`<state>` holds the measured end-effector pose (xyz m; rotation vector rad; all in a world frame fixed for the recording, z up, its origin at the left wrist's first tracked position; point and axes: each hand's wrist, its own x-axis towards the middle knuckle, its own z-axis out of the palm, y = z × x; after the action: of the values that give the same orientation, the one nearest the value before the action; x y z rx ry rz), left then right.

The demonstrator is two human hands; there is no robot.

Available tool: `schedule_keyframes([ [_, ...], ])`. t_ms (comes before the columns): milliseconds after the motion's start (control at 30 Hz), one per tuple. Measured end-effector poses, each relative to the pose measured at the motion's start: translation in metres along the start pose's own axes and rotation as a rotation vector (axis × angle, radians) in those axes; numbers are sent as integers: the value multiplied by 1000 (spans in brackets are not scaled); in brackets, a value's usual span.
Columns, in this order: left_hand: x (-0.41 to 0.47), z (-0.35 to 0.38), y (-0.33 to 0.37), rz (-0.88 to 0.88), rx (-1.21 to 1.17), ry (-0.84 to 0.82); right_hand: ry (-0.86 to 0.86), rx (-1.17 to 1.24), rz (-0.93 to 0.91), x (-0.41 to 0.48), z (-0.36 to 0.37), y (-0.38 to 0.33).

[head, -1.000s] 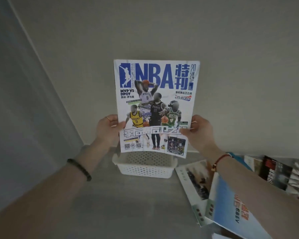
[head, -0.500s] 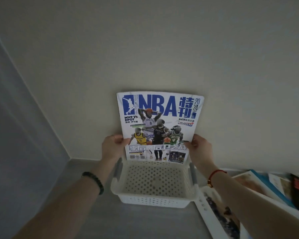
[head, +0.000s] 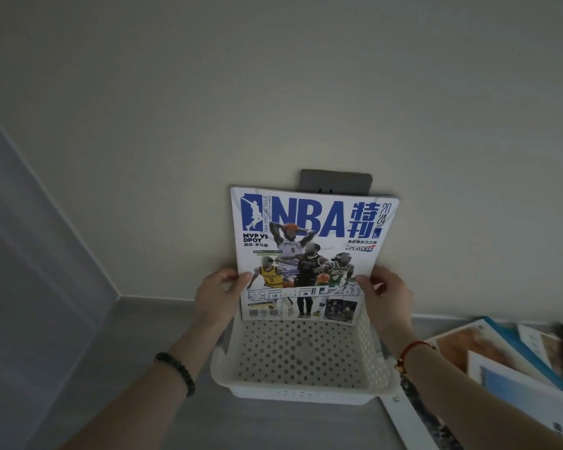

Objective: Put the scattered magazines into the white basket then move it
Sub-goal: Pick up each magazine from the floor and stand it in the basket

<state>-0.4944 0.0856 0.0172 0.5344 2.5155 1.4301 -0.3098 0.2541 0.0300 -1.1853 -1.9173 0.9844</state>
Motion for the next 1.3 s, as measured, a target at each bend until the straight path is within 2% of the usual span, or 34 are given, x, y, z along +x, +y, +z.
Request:
schedule_keyframes([
  [100,-4,5,5,-14,6,13,4,-26,4,3,-7,4],
  [300,-17,0,11,-70,-111,-20,-121,-43,62,0,-23,-6],
  [500,-76,-19,23,10,-166,77,-193,-28,30,-51,-100,13],
  [733,-197,6,55,140,-232,-142,-155,-87,156,-124,-220,80],
  [1033,-332,105,96,-10,-256,-531,-164,-146,231,-177,-328,144],
  [1167,-375,145,97,-34,-81,-666,-289,-260,195,-204,-352,168],
  [1300,-408,169,78,-7,183,-699,-446,-339,163,-230,-363,197],
])
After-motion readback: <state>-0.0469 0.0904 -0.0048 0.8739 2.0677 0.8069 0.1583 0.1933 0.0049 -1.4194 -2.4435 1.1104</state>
